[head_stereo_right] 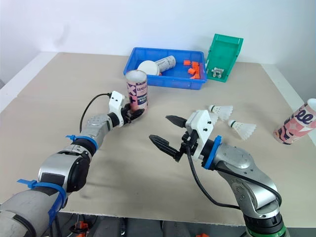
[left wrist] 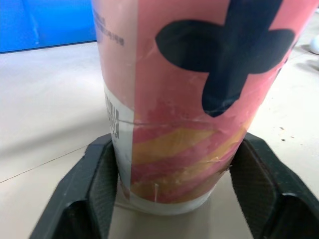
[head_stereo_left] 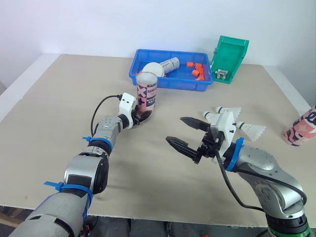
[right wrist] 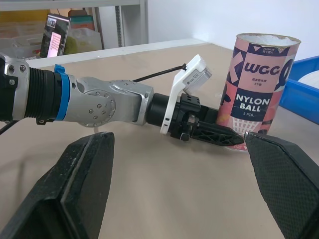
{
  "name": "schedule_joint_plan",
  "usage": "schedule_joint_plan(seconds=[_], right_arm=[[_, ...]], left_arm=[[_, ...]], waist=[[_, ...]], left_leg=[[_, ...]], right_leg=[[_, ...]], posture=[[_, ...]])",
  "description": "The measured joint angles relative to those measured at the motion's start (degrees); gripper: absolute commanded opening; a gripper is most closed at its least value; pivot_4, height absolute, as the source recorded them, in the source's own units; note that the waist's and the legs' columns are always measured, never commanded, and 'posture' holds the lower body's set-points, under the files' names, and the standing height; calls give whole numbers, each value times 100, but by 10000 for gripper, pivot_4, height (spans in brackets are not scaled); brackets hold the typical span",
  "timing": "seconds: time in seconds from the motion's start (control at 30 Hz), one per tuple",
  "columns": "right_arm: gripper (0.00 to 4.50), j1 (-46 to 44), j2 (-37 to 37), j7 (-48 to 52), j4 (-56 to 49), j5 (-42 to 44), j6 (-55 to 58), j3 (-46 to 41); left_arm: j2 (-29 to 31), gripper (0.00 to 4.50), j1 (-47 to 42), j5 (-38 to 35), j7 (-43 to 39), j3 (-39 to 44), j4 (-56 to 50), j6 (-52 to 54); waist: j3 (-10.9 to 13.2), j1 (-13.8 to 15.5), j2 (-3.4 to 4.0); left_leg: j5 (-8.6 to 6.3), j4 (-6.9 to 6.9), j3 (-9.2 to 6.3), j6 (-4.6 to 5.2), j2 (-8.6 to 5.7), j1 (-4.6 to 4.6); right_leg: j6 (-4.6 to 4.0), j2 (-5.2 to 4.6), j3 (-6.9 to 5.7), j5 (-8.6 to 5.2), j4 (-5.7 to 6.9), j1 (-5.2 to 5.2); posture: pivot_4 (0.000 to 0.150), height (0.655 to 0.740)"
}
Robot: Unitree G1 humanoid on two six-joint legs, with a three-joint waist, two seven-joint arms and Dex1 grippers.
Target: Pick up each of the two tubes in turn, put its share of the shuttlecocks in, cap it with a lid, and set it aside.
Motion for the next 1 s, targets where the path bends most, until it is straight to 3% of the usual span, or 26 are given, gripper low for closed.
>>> schedule_joint_plan(seconds=[0.23,0.43,0.57,0.7,0.8,1.0], right_arm=[[45000,1,-59,-6,1,-9,2,-63],[45000,202,-453,-124,377,-356,-13,-548],[45000,1114,-655,37,387,-369,14,-865],[45000,1326,-642,-19,523,-435,-1,-1096],[45000,1303,-464,-244,807,-682,-134,-1132],[45000,597,64,-821,1845,-1276,-333,-854]], left_arm=[[87,29190,3,83,-342,-1,-4,-128],[540,29190,3,19,-1589,-17,-310,-11],[1374,29190,174,-33,-3454,-397,-1352,549],[2148,29190,738,27,-4721,-959,-2709,907],[2836,29190,1242,52,-5208,-1536,-3550,1124],[3625,29190,1522,-450,-5291,-2100,-4780,1688]], waist=[[0,0,0],[0,-1,0],[0,-38,1],[-2,-79,4],[0,-79,1],[1,-47,1]], left_leg=[[0,0,0,0,0,0],[0,-3,-1,0,0,0],[-3,-16,-3,-4,0,-1],[-6,-19,-2,-6,5,15],[-4,-15,-3,-6,17,19],[10,1,11,7,19,18]], right_leg=[[0,0,0,0,0,0],[-3,0,-1,-1,1,-2],[-22,-1,-3,-14,5,-4],[-23,0,-5,-21,9,3],[-33,9,-8,-14,11,4],[-57,-1,-10,-12,11,8]], posture=[[1500,7038],[1500,7038],[1500,7038],[1500,7038],[1500,7038],[1500,7038]])
